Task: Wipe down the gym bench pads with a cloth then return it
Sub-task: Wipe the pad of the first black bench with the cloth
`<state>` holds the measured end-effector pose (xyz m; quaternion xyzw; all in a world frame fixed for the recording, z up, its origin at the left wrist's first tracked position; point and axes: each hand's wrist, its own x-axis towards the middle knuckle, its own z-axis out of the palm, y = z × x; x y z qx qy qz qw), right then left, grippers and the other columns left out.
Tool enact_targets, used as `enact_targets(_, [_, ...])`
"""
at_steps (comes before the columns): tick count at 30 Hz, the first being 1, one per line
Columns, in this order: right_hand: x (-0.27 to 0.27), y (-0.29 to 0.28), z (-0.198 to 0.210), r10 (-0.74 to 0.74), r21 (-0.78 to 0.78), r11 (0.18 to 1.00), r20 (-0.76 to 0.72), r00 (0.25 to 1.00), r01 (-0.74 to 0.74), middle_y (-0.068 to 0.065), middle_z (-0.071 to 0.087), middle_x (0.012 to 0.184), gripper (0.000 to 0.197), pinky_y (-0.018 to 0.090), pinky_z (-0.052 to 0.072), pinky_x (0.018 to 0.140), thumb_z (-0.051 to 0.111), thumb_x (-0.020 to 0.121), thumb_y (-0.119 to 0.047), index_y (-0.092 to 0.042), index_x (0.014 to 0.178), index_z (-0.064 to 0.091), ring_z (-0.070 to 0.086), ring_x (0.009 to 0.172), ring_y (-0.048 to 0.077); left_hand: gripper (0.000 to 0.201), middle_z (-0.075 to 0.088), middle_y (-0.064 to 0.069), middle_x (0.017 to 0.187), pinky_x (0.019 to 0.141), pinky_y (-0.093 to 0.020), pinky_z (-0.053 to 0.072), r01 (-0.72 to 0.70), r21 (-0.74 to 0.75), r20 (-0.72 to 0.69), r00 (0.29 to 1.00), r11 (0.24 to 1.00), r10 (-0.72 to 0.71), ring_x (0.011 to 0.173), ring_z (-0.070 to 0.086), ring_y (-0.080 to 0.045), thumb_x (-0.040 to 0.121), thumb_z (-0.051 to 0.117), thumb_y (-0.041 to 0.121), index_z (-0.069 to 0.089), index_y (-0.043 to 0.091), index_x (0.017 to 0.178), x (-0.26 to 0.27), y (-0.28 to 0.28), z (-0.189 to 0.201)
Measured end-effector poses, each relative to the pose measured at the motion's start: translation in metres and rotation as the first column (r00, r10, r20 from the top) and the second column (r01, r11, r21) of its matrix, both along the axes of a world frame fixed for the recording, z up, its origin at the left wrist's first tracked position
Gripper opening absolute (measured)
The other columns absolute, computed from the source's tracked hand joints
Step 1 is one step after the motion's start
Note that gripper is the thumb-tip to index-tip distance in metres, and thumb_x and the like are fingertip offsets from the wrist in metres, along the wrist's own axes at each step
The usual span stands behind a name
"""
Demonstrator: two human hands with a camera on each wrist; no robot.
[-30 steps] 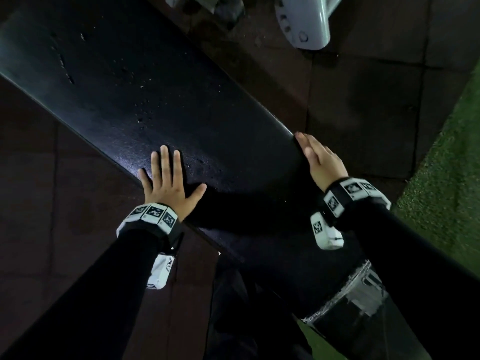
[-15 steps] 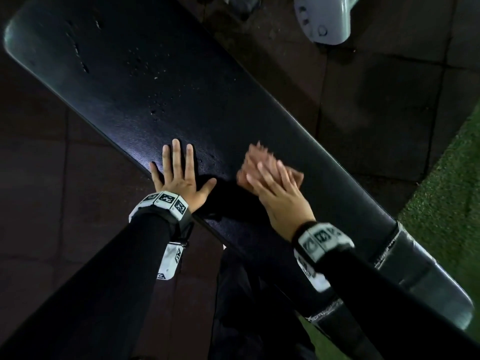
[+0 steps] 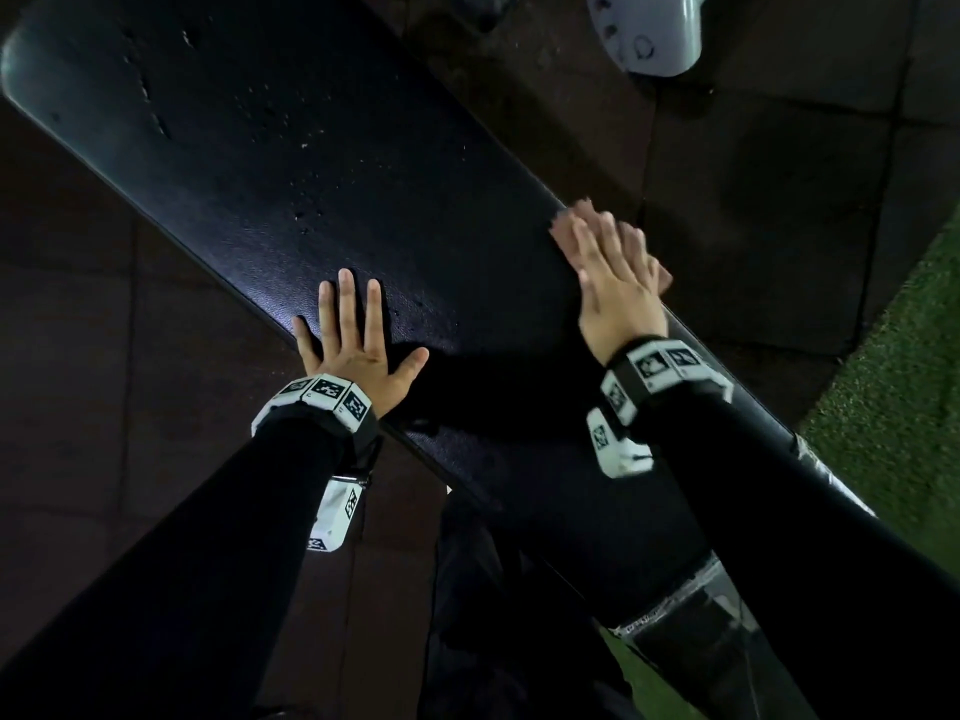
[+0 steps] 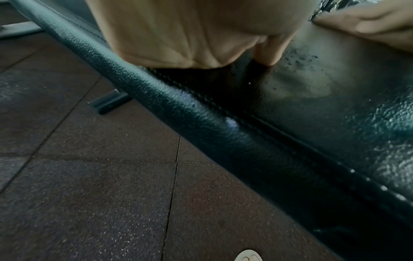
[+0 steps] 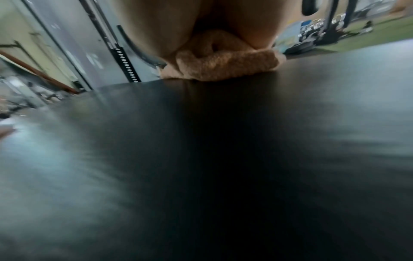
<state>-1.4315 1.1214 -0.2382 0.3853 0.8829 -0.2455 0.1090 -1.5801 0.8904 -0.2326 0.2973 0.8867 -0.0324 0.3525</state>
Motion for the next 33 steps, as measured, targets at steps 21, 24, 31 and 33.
enact_targets(21, [0.030,0.008,-0.005,0.001,-0.015,1.000,-0.019,1.000,-0.002,-0.008,0.008,0.158,0.063,0.045,0.006,0.118,0.035,0.095,-0.010,-0.037,0.148,0.013,0.000,0.145,0.027,0.090,-0.053,0.014,0.135,0.095,-0.036,-0.039,0.022,0.006,-0.045,0.999,1.000,-0.022,0.124,-0.050,-0.008,0.077,0.018,0.077,-0.045,0.039,0.129,0.000,-0.002,-0.005])
enact_targets(24, [0.001,-0.008,-0.007,0.095,-0.008,0.995,-0.066,0.993,-0.096,-0.007,0.008,0.158,0.062,0.048,0.001,0.116,0.036,0.095,-0.010,-0.035,0.148,0.015,-0.002,0.145,0.030,0.090,-0.053,0.013,0.135,0.094,-0.037,-0.039,0.026,-0.001,-0.055,0.998,1.000,-0.026,0.123,-0.051,-0.008,0.076,0.017,0.078,-0.045,0.039,0.129,0.000,-0.002,-0.007])
enact_targets(31, [0.032,-0.108,0.008,0.319,-0.122,0.942,0.027,0.947,-0.314,-0.012,-0.021,0.148,0.074,0.051,-0.005,0.116,0.040,0.089,-0.008,-0.030,0.149,0.001,-0.027,0.137,0.027,0.091,-0.053,0.013,0.135,0.094,-0.036,-0.039,0.015,0.031,-0.086,0.996,0.999,-0.012,0.123,-0.051,-0.007,0.079,0.024,0.076,-0.042,0.039,0.130,0.000,-0.004,-0.013])
enact_targets(33, [0.049,-0.124,0.017,0.321,-0.246,0.912,-0.070,0.945,-0.328,-0.015,-0.017,0.150,0.063,0.043,-0.007,0.116,0.037,0.096,-0.015,-0.031,0.148,0.005,-0.025,0.139,0.022,0.092,-0.051,0.013,0.137,0.099,-0.039,-0.035,-0.003,0.045,-0.095,0.995,0.999,0.007,0.125,-0.048,-0.008,0.080,0.028,0.074,-0.040,0.038,0.132,0.002,-0.004,-0.014])
